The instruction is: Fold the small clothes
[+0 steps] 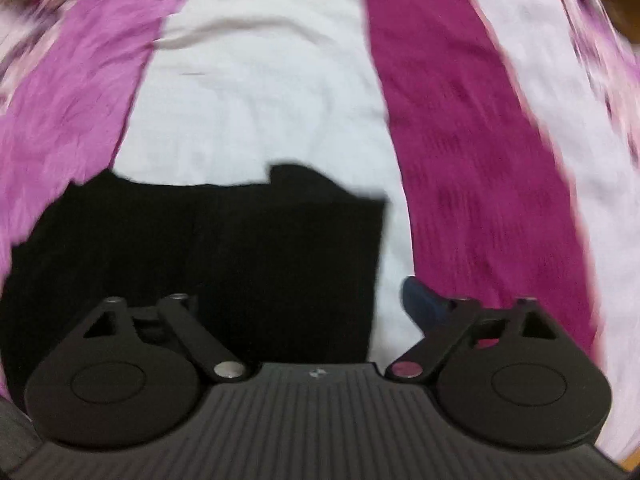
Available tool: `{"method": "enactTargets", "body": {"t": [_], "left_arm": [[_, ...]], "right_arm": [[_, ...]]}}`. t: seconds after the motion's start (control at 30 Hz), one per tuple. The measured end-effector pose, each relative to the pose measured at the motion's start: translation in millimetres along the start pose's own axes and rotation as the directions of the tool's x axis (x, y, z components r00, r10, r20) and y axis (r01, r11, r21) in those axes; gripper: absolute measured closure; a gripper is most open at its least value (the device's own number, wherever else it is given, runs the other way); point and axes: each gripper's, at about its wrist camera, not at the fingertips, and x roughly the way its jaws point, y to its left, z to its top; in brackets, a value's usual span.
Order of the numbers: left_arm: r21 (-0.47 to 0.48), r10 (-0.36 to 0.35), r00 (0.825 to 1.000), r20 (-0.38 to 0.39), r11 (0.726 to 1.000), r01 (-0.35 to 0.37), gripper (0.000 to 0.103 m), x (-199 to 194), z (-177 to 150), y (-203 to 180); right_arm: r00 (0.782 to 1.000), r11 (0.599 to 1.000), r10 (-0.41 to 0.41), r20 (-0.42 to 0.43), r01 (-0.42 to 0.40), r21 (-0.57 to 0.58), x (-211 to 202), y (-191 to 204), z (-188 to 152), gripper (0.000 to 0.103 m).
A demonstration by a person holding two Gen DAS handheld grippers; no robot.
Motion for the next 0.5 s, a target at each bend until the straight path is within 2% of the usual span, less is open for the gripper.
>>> {"method": "enactTargets", "body": {"t": [0.03, 0.07, 0.1, 0.2, 0.23, 0.3, 0.43, 0.5], "left_arm": [[0.004, 0.003, 1.0, -0.003, 1.0, -0.003, 0.083, 0.2, -0.4, -0.4], [0.009, 0.008, 1.0, -0.003, 1.0, -0.008, 0.083, -0.4, -0.7, -0.2], [0.016, 0.015, 1.0, -0.002, 1.0, -0.015, 0.083, -1.2, -1.3, -0.1], [0.027, 0.047, 0.999, 0.01, 0.999, -0.047, 0.083, -5.3, 1.2, 2.0], [0.022, 0.059, 0.998, 0.014, 0.998, -0.059, 0.083, -7.1, 3.0, 4.7], [0.001, 0.086, 0.996, 0.035, 0.996, -0.086, 0.083, -12.8, 6.4, 11.1], [-0.059, 0.175, 0.983, 0.061, 0.983, -0.172, 0.083, -29.5, 14.7, 28.5], [-0.103, 0.215, 0.975, 0.054, 0.973, -0.209, 0.083, -38.6, 15.1, 40.0]], "right_arm": [[0.999, 0.997, -0.036, 0.003, 0.036, -0.075, -0.5, 11.2, 3.9, 0.037], [0.997, 0.986, -0.079, 0.002, 0.078, -0.15, -1.3, 20.8, 4.8, 0.042], [0.993, 0.966, -0.117, 0.015, 0.118, -0.229, -0.5, 30.4, 8.5, 0.054], [0.976, 0.899, -0.192, 0.101, 0.216, -0.38, -10.1, 57.8, 6.1, 0.08], [0.971, 0.882, -0.198, 0.134, 0.237, -0.408, -10.1, 64.7, 14.5, 0.088], [0.974, 0.873, -0.162, 0.162, 0.217, -0.436, -22.8, 77.5, 23.2, 0.094], [0.977, 0.873, -0.085, 0.196, 0.168, -0.458, -44.1, 98.5, 41.8, 0.096], [0.977, 0.887, -0.054, 0.209, 0.143, -0.439, -48.3, 111.1, 52.9, 0.096]]}}
